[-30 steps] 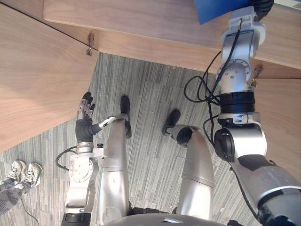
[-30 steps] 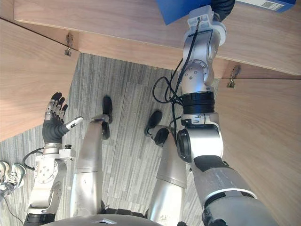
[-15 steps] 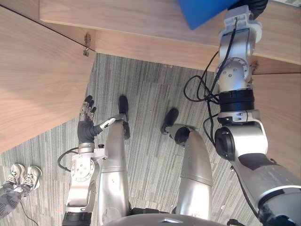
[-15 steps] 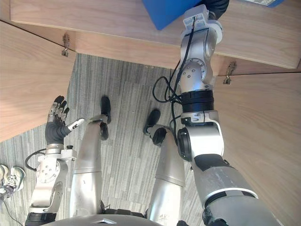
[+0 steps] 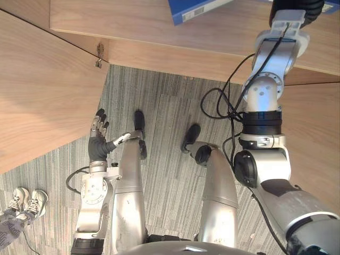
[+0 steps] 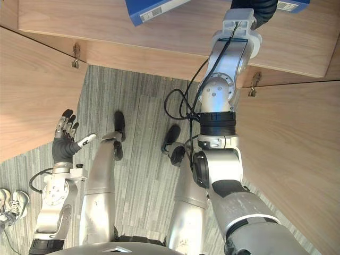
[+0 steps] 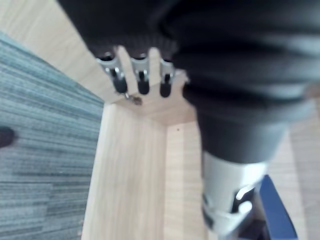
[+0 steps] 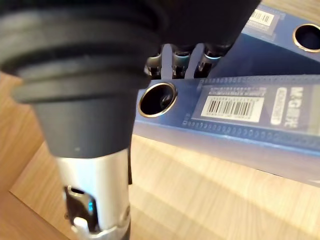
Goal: Walk over to the cabinet, pick up the folder, carry it to the office cabinet, place the folder inside the office cabinet, then close the office cabinet door
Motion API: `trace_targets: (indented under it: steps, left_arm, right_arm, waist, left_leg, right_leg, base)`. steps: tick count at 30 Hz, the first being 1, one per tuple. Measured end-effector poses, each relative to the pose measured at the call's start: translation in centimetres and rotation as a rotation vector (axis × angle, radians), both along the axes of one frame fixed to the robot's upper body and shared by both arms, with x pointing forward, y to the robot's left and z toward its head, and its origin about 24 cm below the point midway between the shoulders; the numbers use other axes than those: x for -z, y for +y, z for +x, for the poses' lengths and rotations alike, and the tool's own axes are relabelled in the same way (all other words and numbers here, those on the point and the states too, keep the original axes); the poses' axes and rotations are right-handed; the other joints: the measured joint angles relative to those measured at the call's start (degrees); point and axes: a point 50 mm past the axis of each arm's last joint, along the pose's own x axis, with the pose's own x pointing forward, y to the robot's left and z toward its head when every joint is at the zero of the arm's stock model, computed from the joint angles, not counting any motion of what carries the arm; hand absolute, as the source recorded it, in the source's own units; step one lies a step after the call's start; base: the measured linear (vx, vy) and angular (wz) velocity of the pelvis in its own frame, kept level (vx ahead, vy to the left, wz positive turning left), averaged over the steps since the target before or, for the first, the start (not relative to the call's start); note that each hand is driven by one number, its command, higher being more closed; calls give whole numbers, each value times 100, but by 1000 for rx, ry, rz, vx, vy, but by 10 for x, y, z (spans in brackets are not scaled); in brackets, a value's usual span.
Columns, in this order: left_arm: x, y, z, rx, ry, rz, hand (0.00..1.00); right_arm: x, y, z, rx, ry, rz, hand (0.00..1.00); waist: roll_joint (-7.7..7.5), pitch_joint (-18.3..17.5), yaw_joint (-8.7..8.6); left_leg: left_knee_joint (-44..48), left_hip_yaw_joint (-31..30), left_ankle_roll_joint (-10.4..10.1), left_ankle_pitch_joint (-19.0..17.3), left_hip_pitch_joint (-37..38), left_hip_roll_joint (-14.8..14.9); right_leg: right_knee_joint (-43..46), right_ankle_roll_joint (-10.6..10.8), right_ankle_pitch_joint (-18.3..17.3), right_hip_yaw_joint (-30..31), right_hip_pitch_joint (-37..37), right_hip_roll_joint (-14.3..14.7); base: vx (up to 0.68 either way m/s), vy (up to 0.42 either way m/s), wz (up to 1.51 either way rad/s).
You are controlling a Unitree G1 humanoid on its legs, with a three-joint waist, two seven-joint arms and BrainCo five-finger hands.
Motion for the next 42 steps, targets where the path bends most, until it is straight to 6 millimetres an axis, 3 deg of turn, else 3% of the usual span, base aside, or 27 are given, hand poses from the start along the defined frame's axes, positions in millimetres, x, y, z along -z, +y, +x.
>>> trace_targets:
  steps: [8, 18, 24, 32, 42]
  left_arm:
    - [3, -4, 12, 12, 19, 17, 0]
    - [4, -3, 12, 4, 34, 27, 0]
    - [5, -3, 12, -10, 42, 39, 0]
    - [11, -3, 17, -17, 76, 36, 0]
    - [13, -3, 19, -32, 90, 33, 0]
  right_arm:
    - [5, -9, -10, 30, -26, 16, 0]
    - [49, -38, -7, 165, 154, 93, 0]
    - [55, -50, -9, 230, 214, 129, 0]
    - [58, -52, -8, 322, 287, 46, 0]
    - [56, -50, -5, 321, 314, 74, 0]
  waist:
    - [-27, -142, 14]
    - [-80, -213, -14]
    - [-80, -212, -91]
    - [-80, -212, -126]
    - [-80, -212, -132]
  left_leg:
    - [120, 78, 119, -172, 42, 7]
    - [44, 145, 86, -173, 136, 30]
    - [27, 160, 86, -173, 137, 47]
    - [14, 173, 88, -174, 136, 93]
    - [-35, 203, 96, -166, 179, 99]
  right_leg:
    - [-42, 65, -25, 5, 124, -40]
    - [-174, 47, 43, 72, 188, 17]
    - [-225, 47, 75, 85, 188, 41]
    - [-364, 73, 161, 93, 220, 104]
    - [-402, 70, 193, 120, 229, 113]
  base:
    - [0, 0, 0]
    - [-1, 2, -2]
    - [-3, 1, -1]
    - [-4, 3, -3]
    - [-2, 1, -1]
